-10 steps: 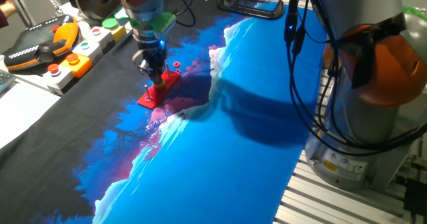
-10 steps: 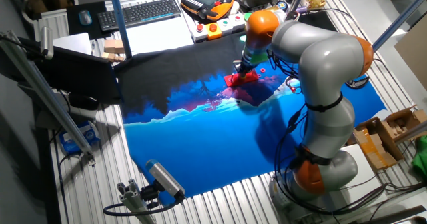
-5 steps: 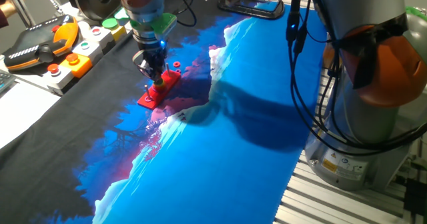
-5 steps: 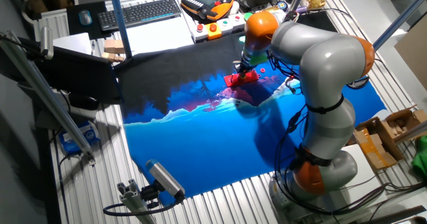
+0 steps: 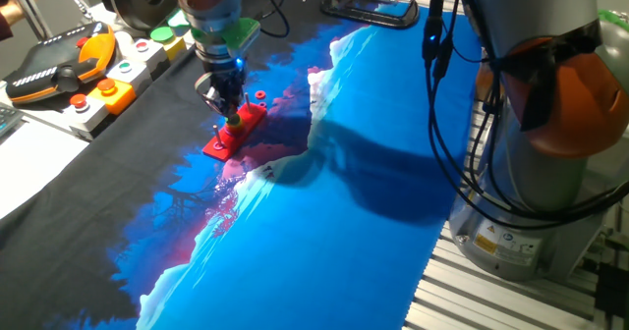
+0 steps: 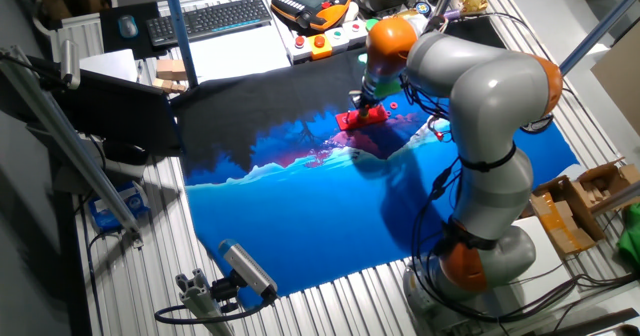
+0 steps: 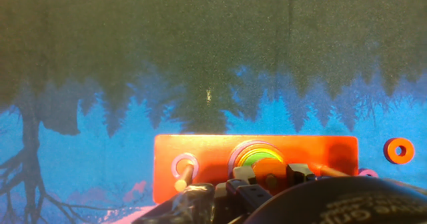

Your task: Take out one Hanoi block and throw it aside

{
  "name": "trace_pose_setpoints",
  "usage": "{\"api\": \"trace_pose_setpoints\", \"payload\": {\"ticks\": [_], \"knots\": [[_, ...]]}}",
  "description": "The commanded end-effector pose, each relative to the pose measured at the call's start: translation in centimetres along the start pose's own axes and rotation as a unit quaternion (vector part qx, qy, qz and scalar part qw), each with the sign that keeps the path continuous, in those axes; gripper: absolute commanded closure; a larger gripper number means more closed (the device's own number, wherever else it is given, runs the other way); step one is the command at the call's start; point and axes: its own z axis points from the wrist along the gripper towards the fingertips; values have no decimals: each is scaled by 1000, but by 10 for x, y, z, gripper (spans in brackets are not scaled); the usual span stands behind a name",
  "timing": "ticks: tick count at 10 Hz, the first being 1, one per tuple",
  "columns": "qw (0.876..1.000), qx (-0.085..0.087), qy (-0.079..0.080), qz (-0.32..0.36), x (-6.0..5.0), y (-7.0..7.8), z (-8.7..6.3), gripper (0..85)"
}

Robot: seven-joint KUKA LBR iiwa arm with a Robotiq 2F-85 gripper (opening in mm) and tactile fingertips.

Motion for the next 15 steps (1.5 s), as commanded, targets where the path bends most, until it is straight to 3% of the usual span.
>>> {"api": "trace_pose_setpoints", "payload": {"ticks": [1,5,8,12,15], "knots": [[1000,0,0,0,0,0,-1,843],[1000,0,1,1,-1,-1,-7,843],[1000,0,5,6,-2,-8,-26,843],[1000,3,3,2,1,-37,-46,843],[1000,0,2,-2,6,-60,-47,843]]}}
